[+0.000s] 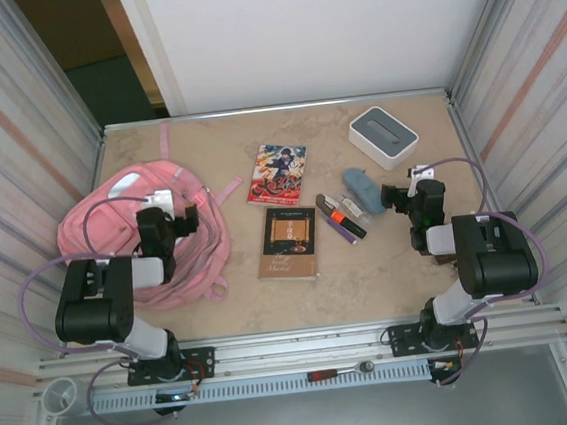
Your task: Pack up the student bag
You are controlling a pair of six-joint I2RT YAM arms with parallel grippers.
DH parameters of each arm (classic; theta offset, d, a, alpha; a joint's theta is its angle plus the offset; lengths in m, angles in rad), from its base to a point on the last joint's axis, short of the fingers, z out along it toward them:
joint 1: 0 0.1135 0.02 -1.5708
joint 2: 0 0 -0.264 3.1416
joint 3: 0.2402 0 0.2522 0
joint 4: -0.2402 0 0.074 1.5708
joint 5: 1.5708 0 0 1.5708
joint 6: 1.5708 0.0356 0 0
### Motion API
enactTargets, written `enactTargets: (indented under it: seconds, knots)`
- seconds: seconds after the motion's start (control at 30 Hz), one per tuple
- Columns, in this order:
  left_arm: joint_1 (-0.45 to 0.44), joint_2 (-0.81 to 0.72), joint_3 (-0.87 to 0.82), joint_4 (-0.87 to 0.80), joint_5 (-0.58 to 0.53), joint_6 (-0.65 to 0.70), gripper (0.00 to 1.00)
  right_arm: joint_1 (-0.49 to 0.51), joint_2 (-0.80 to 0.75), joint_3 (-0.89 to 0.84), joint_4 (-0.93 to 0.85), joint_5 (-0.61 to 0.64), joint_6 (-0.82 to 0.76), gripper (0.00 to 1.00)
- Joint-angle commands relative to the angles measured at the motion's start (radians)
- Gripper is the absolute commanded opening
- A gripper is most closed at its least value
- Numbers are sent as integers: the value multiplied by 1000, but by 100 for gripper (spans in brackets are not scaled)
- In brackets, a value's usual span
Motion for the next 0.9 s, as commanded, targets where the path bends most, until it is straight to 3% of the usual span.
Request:
enactTargets:
  seconds: [0.0, 0.17, 0.23, 0.33, 0.4, 0.5, 0.63, 0.87]
  knots:
    - [-3, -37, 2, -4, -44, -22, 99, -3, -13, 27, -9, 1, 18, 99]
    - [-3, -68, -13, -8, -46, -22, 99, 20, -86, 45, -99, 118, 36, 99]
    - [-14, -97, 1, -39, -107, -23, 99, 33, -139, 31, -126, 167, 43, 99]
    - [-19, -212, 74, -273, -148, -56, 99, 42, -243, 8, -174, 219, 67, 99]
    - [-13, -271, 142, -452, -203, -161, 99, 43, -320, -8, -206, 244, 99, 99]
    - [2, -299, 247, -682, -176, -272, 99, 46, -443, -18, -281, 220, 139, 99]
    - [-2, -253, 362, -884, -121, -337, 99, 70, -548, 2, -378, 194, 161, 99]
    - [-45, -81, 557, -1106, -148, -395, 96, 121, -514, 38, -414, 220, 148, 99]
